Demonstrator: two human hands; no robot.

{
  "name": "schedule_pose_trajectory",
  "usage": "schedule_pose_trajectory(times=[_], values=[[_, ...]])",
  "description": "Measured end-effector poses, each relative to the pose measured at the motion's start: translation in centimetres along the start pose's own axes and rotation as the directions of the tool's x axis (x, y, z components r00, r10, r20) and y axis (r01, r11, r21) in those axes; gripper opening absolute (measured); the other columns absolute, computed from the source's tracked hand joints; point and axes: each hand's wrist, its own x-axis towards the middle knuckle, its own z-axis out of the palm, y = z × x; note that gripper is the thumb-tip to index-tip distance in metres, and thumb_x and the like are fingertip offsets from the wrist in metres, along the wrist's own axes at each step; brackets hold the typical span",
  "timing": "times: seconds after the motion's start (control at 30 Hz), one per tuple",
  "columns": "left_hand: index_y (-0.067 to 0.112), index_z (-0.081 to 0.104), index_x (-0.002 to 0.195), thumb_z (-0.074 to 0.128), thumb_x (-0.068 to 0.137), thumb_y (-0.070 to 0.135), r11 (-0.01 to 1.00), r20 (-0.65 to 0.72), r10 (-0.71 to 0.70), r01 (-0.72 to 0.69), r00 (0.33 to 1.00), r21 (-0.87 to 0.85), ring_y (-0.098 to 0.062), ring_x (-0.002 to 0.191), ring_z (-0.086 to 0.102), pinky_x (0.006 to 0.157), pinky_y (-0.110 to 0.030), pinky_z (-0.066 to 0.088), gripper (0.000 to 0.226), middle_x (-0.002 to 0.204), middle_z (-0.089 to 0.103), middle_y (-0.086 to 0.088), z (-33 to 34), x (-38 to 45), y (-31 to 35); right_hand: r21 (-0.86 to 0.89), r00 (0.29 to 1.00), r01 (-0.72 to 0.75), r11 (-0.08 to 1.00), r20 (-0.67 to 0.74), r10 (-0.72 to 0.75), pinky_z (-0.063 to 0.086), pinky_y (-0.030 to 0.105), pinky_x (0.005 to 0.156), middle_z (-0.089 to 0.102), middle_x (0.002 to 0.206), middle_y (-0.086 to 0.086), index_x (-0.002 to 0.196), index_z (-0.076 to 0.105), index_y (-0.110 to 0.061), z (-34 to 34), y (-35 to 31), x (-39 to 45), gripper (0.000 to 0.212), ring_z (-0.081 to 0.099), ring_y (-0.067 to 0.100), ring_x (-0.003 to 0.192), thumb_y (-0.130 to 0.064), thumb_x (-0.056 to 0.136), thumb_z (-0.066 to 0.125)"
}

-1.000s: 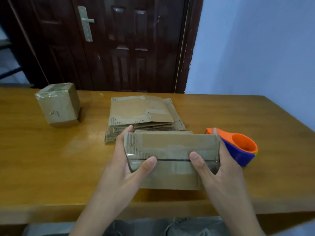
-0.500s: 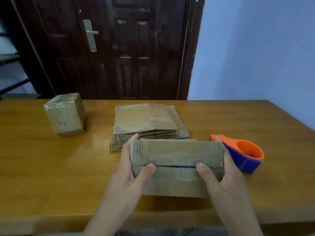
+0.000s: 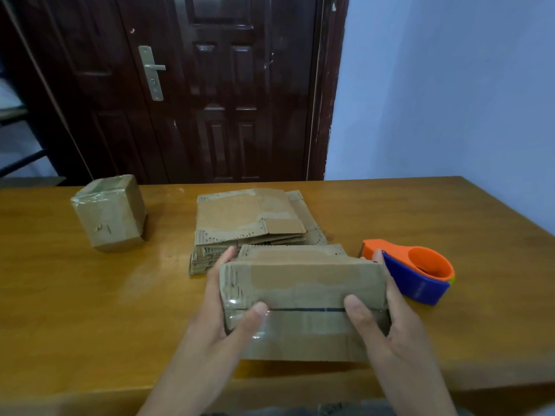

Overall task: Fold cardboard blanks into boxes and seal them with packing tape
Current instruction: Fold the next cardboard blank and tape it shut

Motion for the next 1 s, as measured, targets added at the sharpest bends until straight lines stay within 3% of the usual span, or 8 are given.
schedule_pose_trajectory(times=[0.07, 0.17, 0.4, 0.47, 0.57, 0.67, 0.87, 1.0], values=[[0.070, 0.020, 0.142, 0.078, 0.074, 0.059, 0.999, -0.102, 0.027, -0.024, 0.994, 0.039, 0.013, 0.114, 0.058, 0.089, -0.016, 0.050, 0.090, 0.122, 0.051, 0.051, 0.6, 0.0, 0.0, -0.036, 0.999, 0.018, 0.999, -0.039, -0.019, 0.044, 0.014, 0.093, 0.049, 0.142, -0.029, 0.156, 0.015, -0.064, 0.3, -0.1, -0.2, 0.107, 0.051, -0.010, 0.125, -0.083, 0.068, 0.071], [0.064, 0.028, 0.140, 0.089, 0.074, 0.043, 0.999, -0.179, 0.032, -0.028, 0.983, 0.029, 0.016, 0.108, 0.056, 0.093, -0.022, 0.052, 0.092, 0.116, 0.056, 0.045, 1.5, 0.1, -0.3, -0.062, 0.998, 0.022, 0.998, -0.065, -0.026, 0.045, 0.025, 0.099, 0.050, 0.141, -0.029, 0.154, 0.018, -0.063, 0.9, -0.7, -0.4, 0.106, 0.051, -0.001, 0.128, -0.068, 0.069, 0.081], [0.065, 0.036, 0.128, 0.093, 0.053, 0.055, 0.999, -0.277, 0.033, -0.041, 0.960, -0.023, 0.019, 0.102, 0.057, 0.074, -0.013, 0.053, 0.094, 0.114, 0.056, 0.047, 2.7, -0.3, -0.3, -0.082, 0.998, 0.007, 0.997, -0.068, -0.012, 0.048, 0.039, 0.112, 0.048, 0.145, -0.030, 0.151, 0.013, -0.066, 1.2, -1.1, -0.8, 0.118, 0.050, 0.004, 0.132, -0.073, 0.056, 0.083], [0.065, 0.038, 0.125, 0.094, 0.055, 0.052, 0.998, -0.299, 0.047, -0.058, 0.953, -0.028, 0.021, 0.101, 0.056, 0.070, -0.009, 0.051, 0.091, 0.113, 0.055, 0.048, 3.2, -0.3, -0.4, -0.057, 0.997, 0.006, 0.998, -0.074, -0.010, 0.050, 0.035, 0.108, 0.052, 0.140, -0.031, 0.149, 0.015, -0.067, 1.3, -1.1, -0.8, 0.119, 0.053, 0.002, 0.129, -0.077, 0.050, 0.080], [0.065, 0.037, 0.127, 0.096, 0.060, 0.044, 0.996, -0.294, 0.051, -0.070, 0.955, -0.056, 0.018, 0.102, 0.058, 0.075, -0.014, 0.051, 0.091, 0.113, 0.056, 0.046, 2.9, -0.3, -1.0, -0.026, 0.996, 0.047, 0.999, -0.074, -0.049, 0.050, 0.028, 0.103, 0.054, 0.136, -0.035, 0.147, 0.016, -0.071, 1.1, -0.4, -0.9, 0.116, 0.054, -0.005, 0.126, -0.083, 0.052, 0.082], [0.061, 0.033, 0.136, 0.090, 0.064, 0.053, 0.995, -0.240, 0.076, -0.091, 0.968, -0.050, 0.013, 0.105, 0.060, 0.078, -0.018, 0.056, 0.092, 0.117, 0.057, 0.042, 2.2, 0.0, -1.7, 0.027, 0.997, 0.076, 0.997, -0.004, -0.076, 0.049, 0.018, 0.098, 0.051, 0.133, -0.046, 0.148, 0.012, -0.075, 0.4, 0.3, -0.8, 0.093, 0.052, -0.014, 0.125, -0.077, 0.077, 0.072], [0.043, 0.020, 0.156, 0.069, 0.085, 0.047, 0.982, -0.132, 0.176, -0.184, 0.976, -0.050, 0.009, 0.119, 0.059, 0.089, -0.009, 0.052, 0.086, 0.125, 0.058, 0.040, 1.8, 0.1, -2.1, 0.055, 0.987, 0.112, 0.992, 0.108, -0.118, 0.040, -0.003, 0.086, 0.046, 0.115, -0.064, 0.160, 0.013, -0.046, -0.9, 0.8, -0.2, 0.078, 0.045, -0.033, 0.114, -0.039, 0.097, 0.058], [0.041, 0.006, 0.163, 0.054, 0.097, 0.048, 0.981, -0.071, 0.194, -0.192, 0.978, 0.025, 0.016, 0.128, 0.050, 0.097, -0.004, 0.044, 0.082, 0.133, 0.047, 0.049, 0.8, 0.0, -3.0, 0.026, 0.977, 0.154, 0.988, 0.148, -0.156, 0.036, -0.004, 0.090, 0.043, 0.121, -0.064, 0.162, 0.014, -0.039, -1.6, 2.2, 0.4, 0.073, 0.040, -0.034, 0.120, -0.036, 0.098, 0.051]])
